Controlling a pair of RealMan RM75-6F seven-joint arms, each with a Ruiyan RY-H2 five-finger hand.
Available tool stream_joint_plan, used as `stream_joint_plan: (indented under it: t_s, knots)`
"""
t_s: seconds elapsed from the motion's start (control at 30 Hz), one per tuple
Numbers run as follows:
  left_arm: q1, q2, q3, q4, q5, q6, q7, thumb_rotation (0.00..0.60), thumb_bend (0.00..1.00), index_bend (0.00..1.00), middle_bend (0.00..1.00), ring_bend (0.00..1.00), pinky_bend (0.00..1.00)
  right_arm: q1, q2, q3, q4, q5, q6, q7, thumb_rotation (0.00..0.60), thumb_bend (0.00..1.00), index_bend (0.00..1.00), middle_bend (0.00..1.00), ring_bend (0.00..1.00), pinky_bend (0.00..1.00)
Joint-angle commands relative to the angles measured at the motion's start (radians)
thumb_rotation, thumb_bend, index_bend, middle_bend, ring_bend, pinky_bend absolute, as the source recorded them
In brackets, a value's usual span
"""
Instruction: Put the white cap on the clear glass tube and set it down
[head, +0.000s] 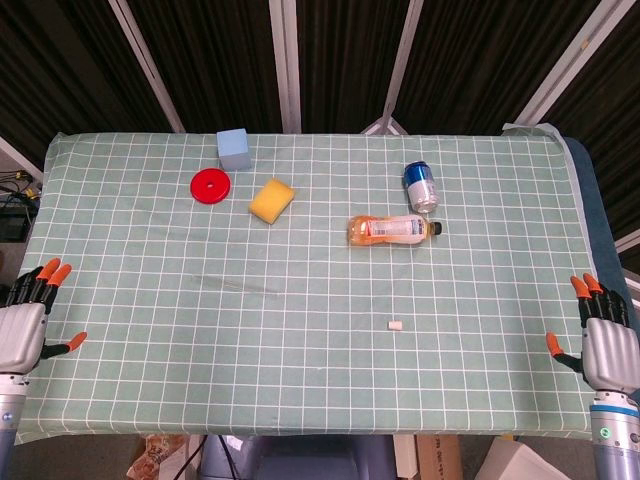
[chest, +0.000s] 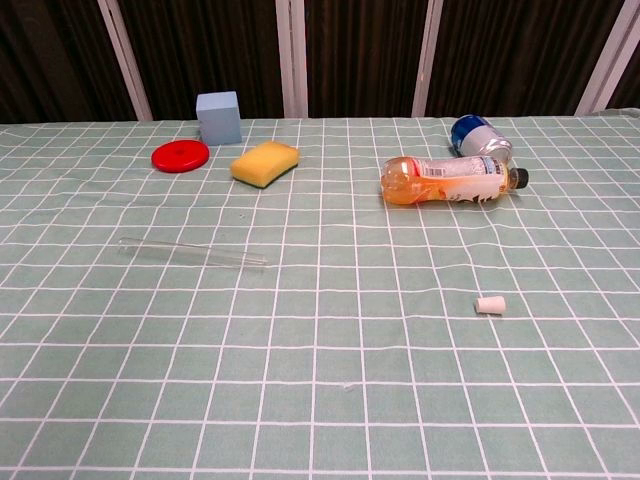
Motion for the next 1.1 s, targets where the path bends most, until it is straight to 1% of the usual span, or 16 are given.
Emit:
stream_joint_plan:
  t_s: [0.03, 0.2, 0.4, 0.57, 0.63, 0.7, 0.9, 0.97, 1.1]
  knots:
    - [-0.001, -0.002, -0.004, -0.001, -0.003, -0.006, 0.003, 0.6, 0.2, 0.02, 0.02, 0.0, 0.0, -0.002, 0.001, 0.001, -0.001, 0.001, -0.002, 0.002, 0.6, 0.36, 0.0, 0.0, 0.0, 0.0]
    - [-0.009, -0.002, -0.01, -0.006, -0.011, -0.033, 0.012, 0.6, 0.2, 0.02, 0.02, 0.0, 0.0, 0.0, -0.003, 0.012, -0.004, 0.017, -0.014, 0.007, 0.6, 0.36, 0.0, 0.0, 0.0, 0.0]
    - [-0.039, -0.015, -0.019, -0.02, -0.003, -0.066, 0.072, 0.6, 0.2, 0.03, 0.03, 0.0, 0.0, -0.001, 0.001, 0.007, -0.015, 0.002, -0.02, 0.016, 0.6, 0.37, 0.0, 0.0, 0.0, 0.0]
    - [-0.116, -0.042, -0.055, -0.057, -0.017, -0.151, 0.155, 0.6, 0.29, 0.11, 0.09, 0.0, 0.0, 0.0, 0.004, 0.006, -0.021, -0.001, -0.034, 0.027, 0.6, 0.37, 0.0, 0.0, 0.0, 0.0]
    - [-0.179, -0.071, -0.084, -0.055, -0.031, -0.219, 0.195, 0.6, 0.3, 0.14, 0.12, 0.0, 0.0, 0.002, 0.003, 0.006, -0.024, -0.002, -0.038, 0.027, 0.6, 0.37, 0.0, 0.0, 0.0, 0.0]
    - [-0.242, -0.112, -0.116, -0.029, -0.062, -0.282, 0.245, 0.6, 0.31, 0.17, 0.14, 0.0, 0.0, 0.001, 0.004, 0.005, -0.026, -0.002, -0.042, 0.028, 0.6, 0.37, 0.0, 0.0, 0.0, 0.0]
    - [-0.389, -0.237, -0.179, 0.081, -0.169, -0.426, 0.355, 0.6, 0.37, 0.23, 0.23, 0.0, 0.0, 0.0, 0.009, 0.01, -0.029, 0.006, -0.05, 0.044, 0.6, 0.37, 0.0, 0.0, 0.0, 0.0]
    - [-0.431, -0.283, -0.193, 0.127, -0.209, -0.462, 0.385, 0.6, 0.39, 0.26, 0.27, 0.0, 0.0, 0.0, 0.011, 0.012, -0.03, 0.01, -0.055, 0.048, 0.6, 0.37, 0.0, 0.0, 0.0, 0.0]
    - [-0.492, -0.352, -0.2, 0.204, -0.268, -0.512, 0.433, 0.6, 0.41, 0.3, 0.32, 0.0, 0.0, -0.001, 0.013, 0.016, -0.031, 0.015, -0.059, 0.056, 0.6, 0.37, 0.0, 0.0, 0.0, 0.0]
